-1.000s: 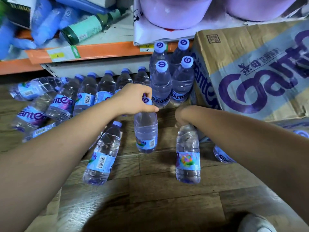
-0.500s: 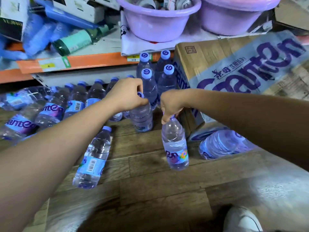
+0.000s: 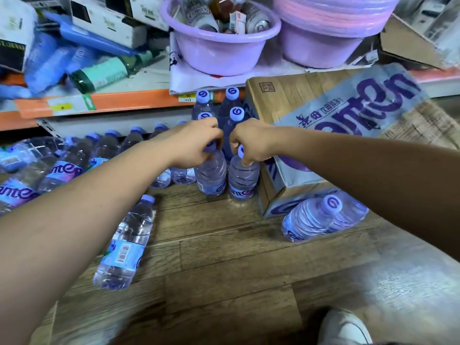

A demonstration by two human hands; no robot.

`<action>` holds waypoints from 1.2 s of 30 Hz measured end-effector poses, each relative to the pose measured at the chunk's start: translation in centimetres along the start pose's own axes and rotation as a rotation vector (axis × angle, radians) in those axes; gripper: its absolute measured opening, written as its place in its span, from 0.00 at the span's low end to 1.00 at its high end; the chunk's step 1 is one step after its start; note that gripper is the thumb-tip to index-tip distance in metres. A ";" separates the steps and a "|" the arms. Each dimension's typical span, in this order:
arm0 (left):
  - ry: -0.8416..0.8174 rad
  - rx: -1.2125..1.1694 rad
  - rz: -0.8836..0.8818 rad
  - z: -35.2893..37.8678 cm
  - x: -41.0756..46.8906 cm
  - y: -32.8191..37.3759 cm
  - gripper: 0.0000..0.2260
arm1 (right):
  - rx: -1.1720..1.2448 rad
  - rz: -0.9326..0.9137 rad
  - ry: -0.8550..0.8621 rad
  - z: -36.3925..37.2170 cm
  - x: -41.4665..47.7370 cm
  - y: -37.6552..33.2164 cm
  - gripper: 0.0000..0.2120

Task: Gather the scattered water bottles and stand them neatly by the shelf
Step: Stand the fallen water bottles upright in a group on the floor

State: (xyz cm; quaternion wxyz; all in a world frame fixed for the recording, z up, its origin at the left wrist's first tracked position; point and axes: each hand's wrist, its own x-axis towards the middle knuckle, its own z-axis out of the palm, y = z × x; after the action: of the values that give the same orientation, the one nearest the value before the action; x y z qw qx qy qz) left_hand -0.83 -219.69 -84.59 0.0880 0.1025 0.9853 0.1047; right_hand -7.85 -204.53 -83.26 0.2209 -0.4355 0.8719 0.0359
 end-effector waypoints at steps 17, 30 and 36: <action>-0.040 0.256 0.088 1.2 0.7 -0.5 0.15 | -0.014 0.119 0.076 0.0 1.4 0.7 0.17; 0.052 -0.007 -0.352 2.6 1.0 1.3 0.15 | -0.139 0.127 0.071 -0.3 1.0 0.2 0.15; 0.100 -0.015 -0.314 3.1 0.8 0.9 0.17 | -0.107 0.163 0.125 0.1 1.3 0.4 0.12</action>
State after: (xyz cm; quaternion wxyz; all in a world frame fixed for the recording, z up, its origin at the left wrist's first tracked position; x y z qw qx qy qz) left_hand -0.88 -218.10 -87.52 0.0547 -0.0586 0.9915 0.1022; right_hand -8.77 -205.19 -83.92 0.1391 -0.3757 0.9133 0.0729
